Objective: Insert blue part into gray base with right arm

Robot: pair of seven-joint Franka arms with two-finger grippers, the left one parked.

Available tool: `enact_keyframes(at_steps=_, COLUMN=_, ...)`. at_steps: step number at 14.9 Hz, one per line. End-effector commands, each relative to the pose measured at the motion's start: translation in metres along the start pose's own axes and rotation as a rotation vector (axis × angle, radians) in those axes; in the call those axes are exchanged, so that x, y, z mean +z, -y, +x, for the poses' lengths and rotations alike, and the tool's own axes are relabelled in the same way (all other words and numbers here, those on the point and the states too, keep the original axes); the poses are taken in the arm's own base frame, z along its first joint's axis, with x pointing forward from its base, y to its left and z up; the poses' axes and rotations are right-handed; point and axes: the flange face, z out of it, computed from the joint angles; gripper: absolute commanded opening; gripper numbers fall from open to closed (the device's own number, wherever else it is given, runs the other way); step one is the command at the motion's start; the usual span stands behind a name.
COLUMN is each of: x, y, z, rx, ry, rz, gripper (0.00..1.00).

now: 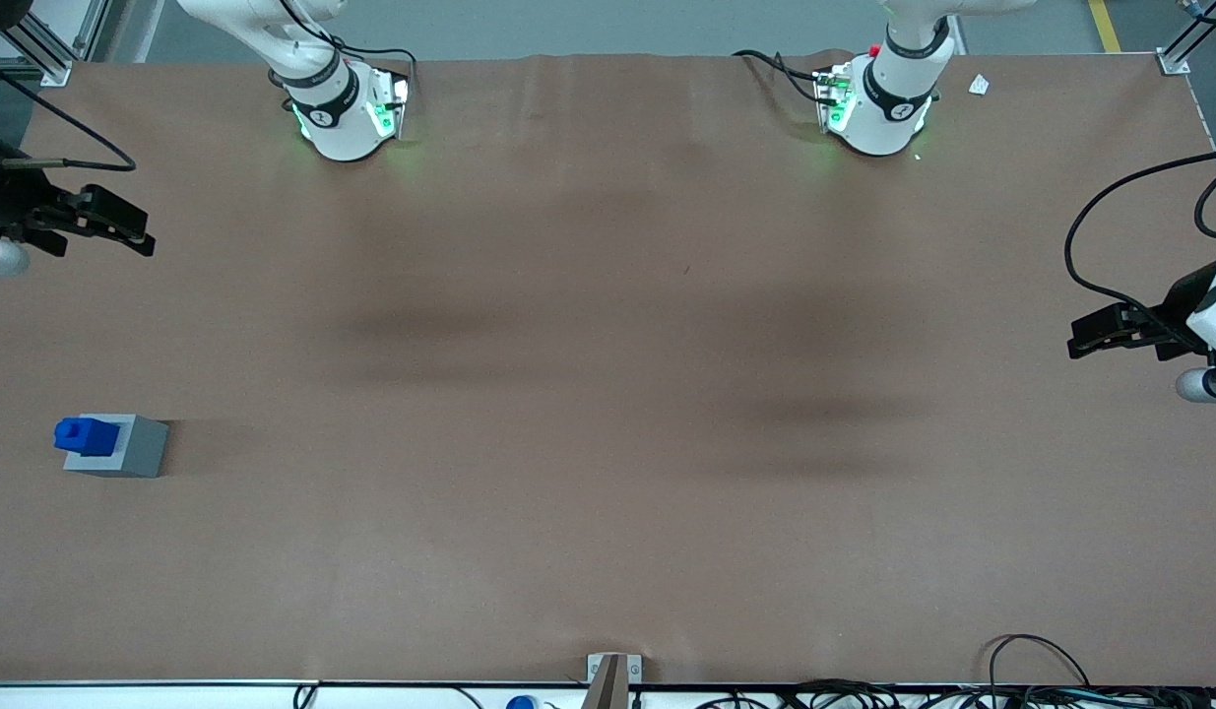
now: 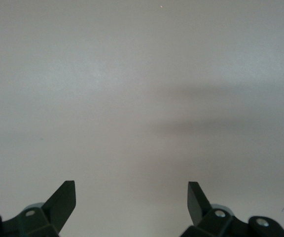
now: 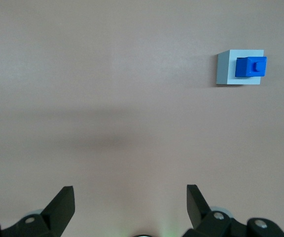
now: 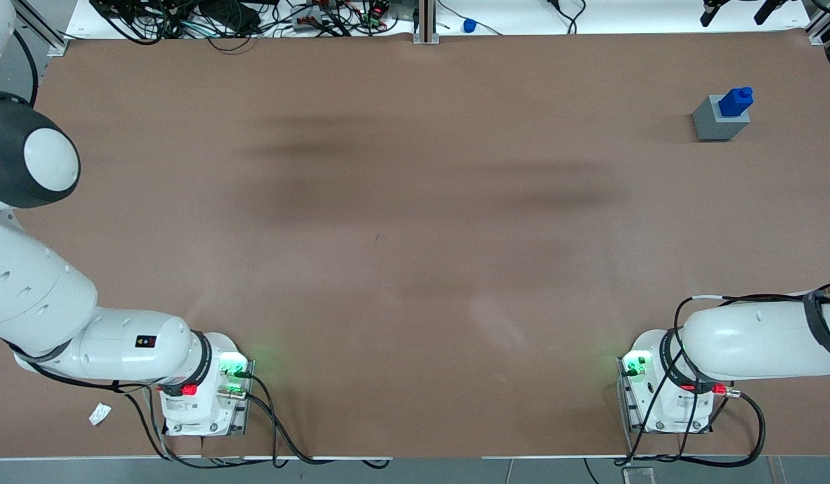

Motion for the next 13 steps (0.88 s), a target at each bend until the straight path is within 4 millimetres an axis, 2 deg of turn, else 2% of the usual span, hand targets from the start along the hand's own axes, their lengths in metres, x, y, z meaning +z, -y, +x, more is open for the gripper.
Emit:
enact_keyframes(at_steps=1, x=-0.009, y=0.007, z=-0.008, rx=0.017, ry=-0.028, rz=0.007, gripper=1.00)
enact_keyframes(at_steps=6, x=-0.007, y=0.008, z=-0.007, rx=0.024, ry=-0.035, rz=0.025, gripper=1.00)
enact_keyframes(at_steps=13, x=-0.021, y=0.008, z=-0.006, rx=0.020, ry=-0.062, rz=0.012, gripper=1.00)
